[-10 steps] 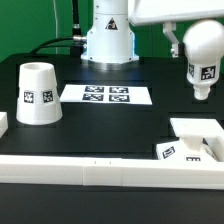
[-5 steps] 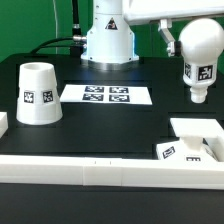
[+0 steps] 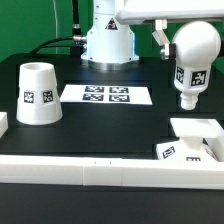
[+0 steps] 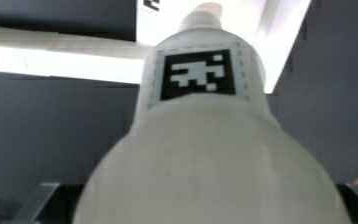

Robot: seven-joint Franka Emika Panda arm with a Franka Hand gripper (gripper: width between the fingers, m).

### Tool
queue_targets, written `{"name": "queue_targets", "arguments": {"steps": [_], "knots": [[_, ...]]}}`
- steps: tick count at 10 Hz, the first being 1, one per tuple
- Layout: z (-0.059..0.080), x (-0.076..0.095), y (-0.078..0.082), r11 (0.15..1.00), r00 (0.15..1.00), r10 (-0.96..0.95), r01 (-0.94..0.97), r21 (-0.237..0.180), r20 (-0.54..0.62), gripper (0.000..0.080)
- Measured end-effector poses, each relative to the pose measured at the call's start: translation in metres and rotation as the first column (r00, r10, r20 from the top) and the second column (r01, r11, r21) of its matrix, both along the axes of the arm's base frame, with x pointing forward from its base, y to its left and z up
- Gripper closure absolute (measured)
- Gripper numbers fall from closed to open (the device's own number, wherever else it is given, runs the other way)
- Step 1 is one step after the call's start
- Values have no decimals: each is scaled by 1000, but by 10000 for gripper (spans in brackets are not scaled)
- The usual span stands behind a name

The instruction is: Assemble lamp

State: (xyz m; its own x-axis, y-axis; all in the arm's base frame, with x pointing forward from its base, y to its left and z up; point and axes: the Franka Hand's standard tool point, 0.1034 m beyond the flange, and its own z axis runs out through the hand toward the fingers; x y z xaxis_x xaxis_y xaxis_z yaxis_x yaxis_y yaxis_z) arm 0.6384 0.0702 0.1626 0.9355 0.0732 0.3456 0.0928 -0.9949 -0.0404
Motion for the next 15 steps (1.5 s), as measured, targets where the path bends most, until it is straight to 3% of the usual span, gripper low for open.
{"name": "queue_targets", "arguments": {"steps": [4,5,6,15], "knots": [[-5,0,1,1000,1000,3,-3,-2,16,222],[-5,8,1,1000,994,9,-9,-6,105,222],[-12,5,2,1000,996,12,-12,-7,85,222],[-27,2,10,1000,998,23,-23,-8,66,222]]}}
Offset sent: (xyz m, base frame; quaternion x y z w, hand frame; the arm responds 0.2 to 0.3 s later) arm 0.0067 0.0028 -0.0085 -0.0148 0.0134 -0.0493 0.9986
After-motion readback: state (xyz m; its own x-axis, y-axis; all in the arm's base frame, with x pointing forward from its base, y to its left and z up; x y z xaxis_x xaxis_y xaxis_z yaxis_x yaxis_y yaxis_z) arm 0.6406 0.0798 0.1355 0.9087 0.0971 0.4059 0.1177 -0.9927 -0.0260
